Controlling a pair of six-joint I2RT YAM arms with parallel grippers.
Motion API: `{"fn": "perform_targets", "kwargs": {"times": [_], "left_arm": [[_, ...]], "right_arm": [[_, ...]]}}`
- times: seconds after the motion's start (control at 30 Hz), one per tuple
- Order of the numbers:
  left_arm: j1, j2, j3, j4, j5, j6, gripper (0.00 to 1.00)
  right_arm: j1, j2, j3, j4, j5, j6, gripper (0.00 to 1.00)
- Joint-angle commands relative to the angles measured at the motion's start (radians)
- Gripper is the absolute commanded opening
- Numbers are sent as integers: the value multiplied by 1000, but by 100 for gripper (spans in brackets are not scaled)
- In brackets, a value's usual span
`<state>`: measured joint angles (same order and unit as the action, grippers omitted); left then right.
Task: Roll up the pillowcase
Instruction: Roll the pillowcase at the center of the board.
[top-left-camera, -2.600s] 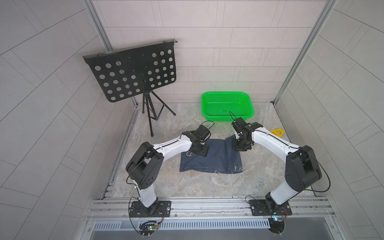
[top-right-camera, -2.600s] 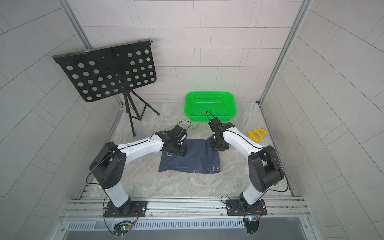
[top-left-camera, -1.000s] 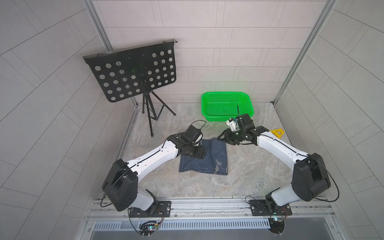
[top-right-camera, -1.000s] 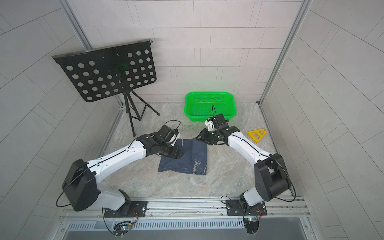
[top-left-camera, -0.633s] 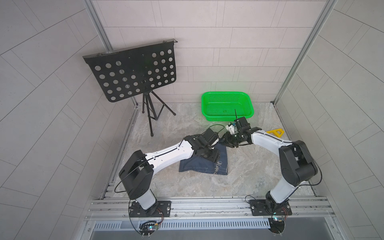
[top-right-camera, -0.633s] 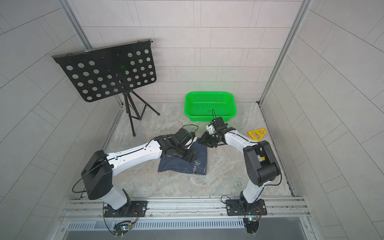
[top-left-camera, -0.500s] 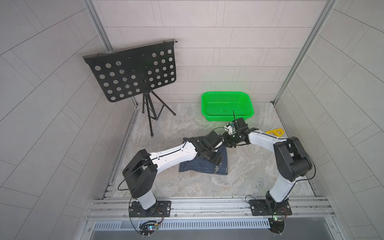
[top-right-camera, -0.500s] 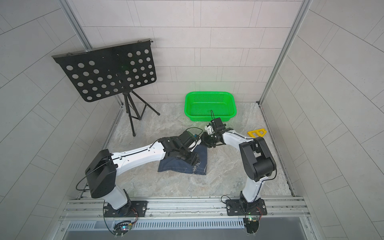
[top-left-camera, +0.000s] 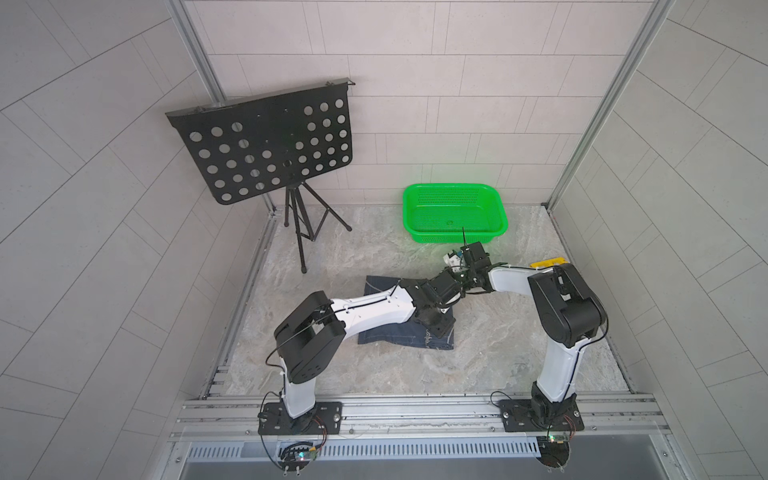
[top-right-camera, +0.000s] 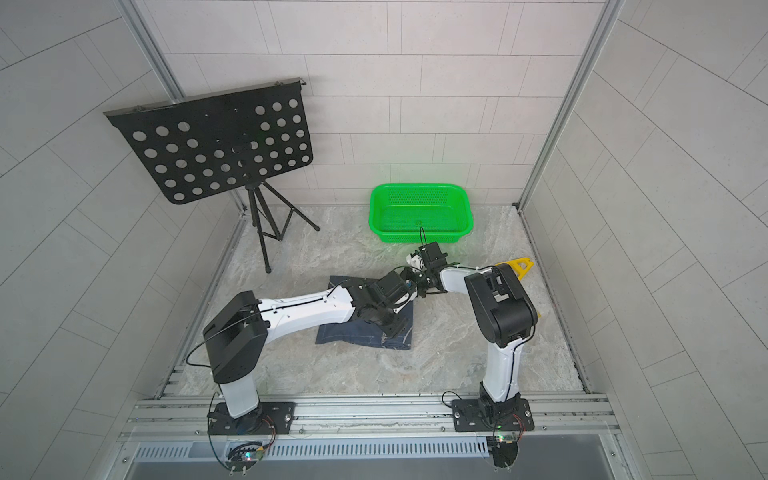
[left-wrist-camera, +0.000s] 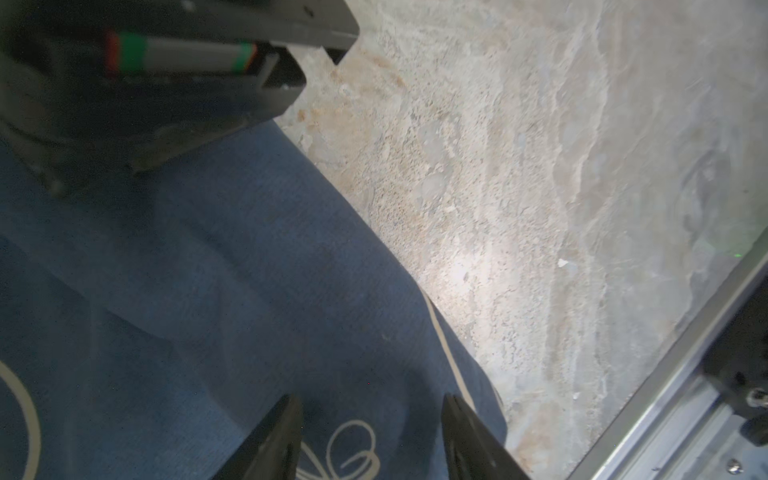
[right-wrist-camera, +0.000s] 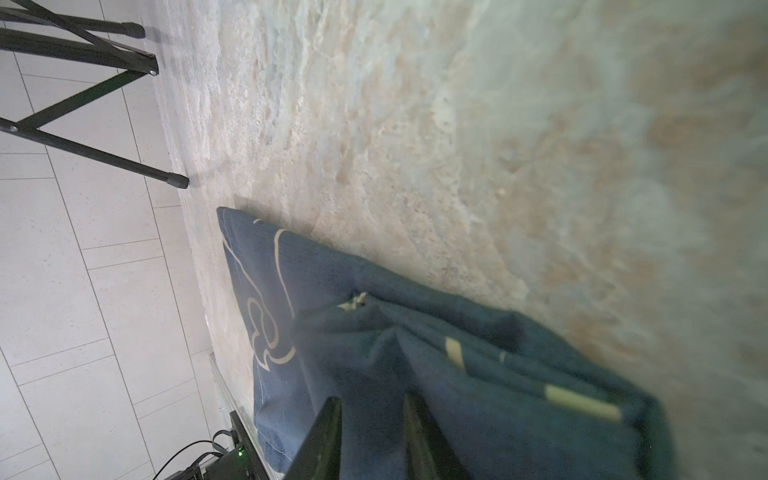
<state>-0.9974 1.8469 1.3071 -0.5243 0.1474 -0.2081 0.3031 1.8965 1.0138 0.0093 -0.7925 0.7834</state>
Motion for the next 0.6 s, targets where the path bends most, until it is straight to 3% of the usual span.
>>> {"fn": "perform_targets", "kwargs": {"times": [0.0, 0.57], "left_arm": [[-6, 18, -20, -30, -49, 53, 61], [-9, 50, -108, -75, -146, 165, 60]], "right_arm": [[4, 14, -16, 35, -2, 9, 30], [-14, 6, -3, 6, 45, -92, 35]]}}
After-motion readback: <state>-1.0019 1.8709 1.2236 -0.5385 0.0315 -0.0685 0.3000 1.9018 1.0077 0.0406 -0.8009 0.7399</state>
